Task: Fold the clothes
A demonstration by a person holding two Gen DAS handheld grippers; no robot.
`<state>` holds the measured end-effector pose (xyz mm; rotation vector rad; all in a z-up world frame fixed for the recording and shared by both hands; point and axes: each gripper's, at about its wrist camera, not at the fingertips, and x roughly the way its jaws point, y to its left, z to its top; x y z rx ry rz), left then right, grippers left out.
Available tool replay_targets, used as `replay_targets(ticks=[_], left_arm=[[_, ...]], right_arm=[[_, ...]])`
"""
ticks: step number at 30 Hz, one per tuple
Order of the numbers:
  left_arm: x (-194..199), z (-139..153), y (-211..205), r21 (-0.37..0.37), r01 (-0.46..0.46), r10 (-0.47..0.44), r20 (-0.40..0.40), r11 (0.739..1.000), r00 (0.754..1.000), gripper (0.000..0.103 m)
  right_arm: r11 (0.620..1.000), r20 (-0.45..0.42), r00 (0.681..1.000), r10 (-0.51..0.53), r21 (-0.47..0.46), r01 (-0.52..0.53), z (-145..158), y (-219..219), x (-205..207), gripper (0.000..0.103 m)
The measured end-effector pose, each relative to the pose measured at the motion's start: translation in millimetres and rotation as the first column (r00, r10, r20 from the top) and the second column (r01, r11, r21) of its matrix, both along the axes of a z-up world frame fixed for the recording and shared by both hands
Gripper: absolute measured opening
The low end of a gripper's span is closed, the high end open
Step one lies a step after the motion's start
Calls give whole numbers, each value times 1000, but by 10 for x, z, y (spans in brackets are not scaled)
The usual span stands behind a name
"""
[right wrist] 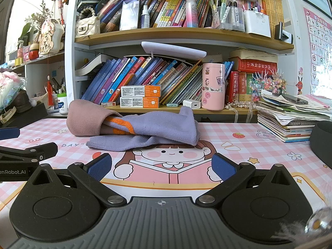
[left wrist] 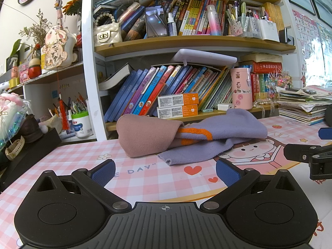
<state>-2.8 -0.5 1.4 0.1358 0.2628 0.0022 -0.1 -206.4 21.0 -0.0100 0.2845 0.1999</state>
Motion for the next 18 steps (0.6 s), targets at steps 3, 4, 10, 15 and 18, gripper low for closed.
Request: replay_targets(ticks=[3,4,10,15,18], left_arm=[[-2,1,0,0,-1,1,1,1000,1000,103],[-3,0,1,0,-1,1,1,1000,1000,103],[-4,0,1,0,-2,2,2,1000,1000,103],[-1,1,-6,5,-4,4,5,1000,1000,103],[14,-5,-41,23,12,-12,-6,1000,1000,103]], right_arm=[[1000,0,1000,0,0,0,0,0,0,103],[1000,0,1000,0,0,0,0,1,0,103],[1000,0,1000,0,1,0,-1,6,-1,103],[1000,9,1000,-2,25,2,2,-26,-16,103],[998,12,1000,-1,58,1,3,-71,-23,103]])
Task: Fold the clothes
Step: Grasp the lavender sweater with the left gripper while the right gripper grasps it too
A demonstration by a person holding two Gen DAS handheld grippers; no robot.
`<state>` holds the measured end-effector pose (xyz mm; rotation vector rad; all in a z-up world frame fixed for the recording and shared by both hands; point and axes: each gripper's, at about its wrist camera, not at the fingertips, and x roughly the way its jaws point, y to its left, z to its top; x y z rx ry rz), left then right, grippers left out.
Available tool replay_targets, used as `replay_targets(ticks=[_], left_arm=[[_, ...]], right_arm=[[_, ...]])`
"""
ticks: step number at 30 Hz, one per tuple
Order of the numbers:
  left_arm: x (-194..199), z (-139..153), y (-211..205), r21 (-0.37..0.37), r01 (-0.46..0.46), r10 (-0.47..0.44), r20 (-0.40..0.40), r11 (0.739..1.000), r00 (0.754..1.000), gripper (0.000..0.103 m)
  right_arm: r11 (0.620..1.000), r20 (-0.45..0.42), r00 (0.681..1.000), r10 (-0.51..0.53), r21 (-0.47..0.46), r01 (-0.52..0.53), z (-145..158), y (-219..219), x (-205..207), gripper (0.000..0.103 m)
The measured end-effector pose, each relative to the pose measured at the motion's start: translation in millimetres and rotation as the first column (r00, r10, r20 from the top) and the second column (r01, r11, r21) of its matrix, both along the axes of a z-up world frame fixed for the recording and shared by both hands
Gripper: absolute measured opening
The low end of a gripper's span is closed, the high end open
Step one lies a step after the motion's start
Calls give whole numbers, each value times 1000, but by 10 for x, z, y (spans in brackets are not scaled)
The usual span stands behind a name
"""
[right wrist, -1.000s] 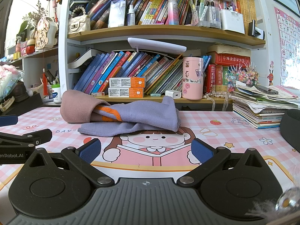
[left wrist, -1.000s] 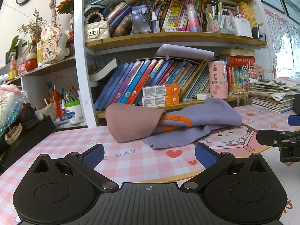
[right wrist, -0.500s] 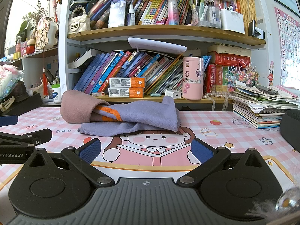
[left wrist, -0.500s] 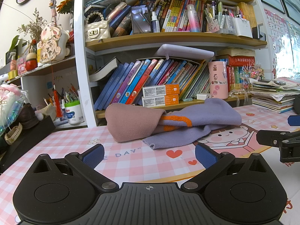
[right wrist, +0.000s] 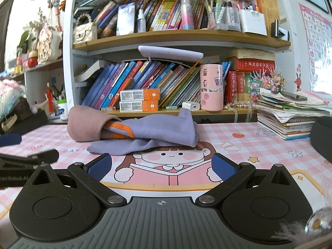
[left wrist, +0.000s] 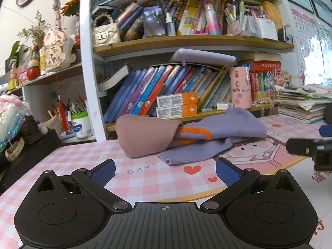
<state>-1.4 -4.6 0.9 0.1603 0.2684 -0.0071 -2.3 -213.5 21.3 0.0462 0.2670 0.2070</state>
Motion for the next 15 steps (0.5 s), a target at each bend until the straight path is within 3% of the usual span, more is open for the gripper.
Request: replay_targets(ticks=[8,15], left_arm=[[12,-6,-117,53,86,-85,-12,995,996,103],[334,157,-92,106,122,-120,-17,987,993,103]], right_arm=[[989,-33,995,89,125,-85,0,-205,28,103],[987,-66,988,139,88,-133,149,-401,472,102]])
